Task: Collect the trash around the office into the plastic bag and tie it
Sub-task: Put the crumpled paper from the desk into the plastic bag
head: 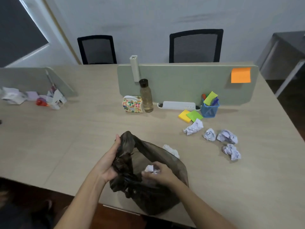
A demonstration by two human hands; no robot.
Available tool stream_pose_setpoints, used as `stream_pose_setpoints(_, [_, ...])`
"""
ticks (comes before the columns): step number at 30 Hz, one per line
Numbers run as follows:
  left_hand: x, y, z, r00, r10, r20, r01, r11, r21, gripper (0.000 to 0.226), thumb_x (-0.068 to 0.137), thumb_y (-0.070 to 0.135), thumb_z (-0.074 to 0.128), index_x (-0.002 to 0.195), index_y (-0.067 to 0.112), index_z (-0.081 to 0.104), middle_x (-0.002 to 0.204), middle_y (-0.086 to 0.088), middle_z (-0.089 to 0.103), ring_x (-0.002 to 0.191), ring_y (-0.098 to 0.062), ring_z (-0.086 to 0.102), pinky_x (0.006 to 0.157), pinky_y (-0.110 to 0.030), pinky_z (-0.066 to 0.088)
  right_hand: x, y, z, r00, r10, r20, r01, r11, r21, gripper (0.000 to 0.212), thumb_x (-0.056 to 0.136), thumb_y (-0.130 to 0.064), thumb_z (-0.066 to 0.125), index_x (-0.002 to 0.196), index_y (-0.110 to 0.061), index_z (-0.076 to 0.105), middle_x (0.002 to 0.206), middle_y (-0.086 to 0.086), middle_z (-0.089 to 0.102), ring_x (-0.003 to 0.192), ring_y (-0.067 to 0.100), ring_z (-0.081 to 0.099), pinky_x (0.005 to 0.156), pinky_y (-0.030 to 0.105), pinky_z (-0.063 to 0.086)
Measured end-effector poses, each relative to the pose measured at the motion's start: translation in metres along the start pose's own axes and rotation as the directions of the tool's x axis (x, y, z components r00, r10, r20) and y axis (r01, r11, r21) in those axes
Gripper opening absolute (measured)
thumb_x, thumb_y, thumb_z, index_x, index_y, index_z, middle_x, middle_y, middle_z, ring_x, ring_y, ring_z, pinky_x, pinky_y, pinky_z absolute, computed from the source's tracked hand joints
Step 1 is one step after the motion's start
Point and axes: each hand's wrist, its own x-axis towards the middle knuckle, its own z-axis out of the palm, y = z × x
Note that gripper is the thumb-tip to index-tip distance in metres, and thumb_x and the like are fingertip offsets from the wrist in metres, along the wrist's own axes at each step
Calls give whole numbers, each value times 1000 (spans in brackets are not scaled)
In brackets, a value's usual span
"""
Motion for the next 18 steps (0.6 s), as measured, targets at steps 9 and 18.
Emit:
stream_pose_setpoints(9, [13, 3, -8, 999, -10, 43, 12, 998, -56, 74, 58, 60, 89, 103, 2, 82, 109, -24, 79, 94, -35, 79, 67, -42, 68, 74, -10, -69, 770, -237, -592, -33, 913, -407, 22, 92, -25, 49, 111, -21, 59, 103, 10, 63, 100, 32, 58, 84, 39, 45])
stream_pose_setpoints(18, [32, 5, -8, 999, -39, 38, 41, 997, -66, 72, 71, 70, 70, 98, 4, 83, 109, -22, 79, 93, -33, 79, 71, -43, 69, 119, 19, -92, 909, -199, -367, -82, 777, -624, 22, 80, -3, 47, 99, -12, 54, 112, 18, 48, 103, 38, 56, 84, 39, 47])
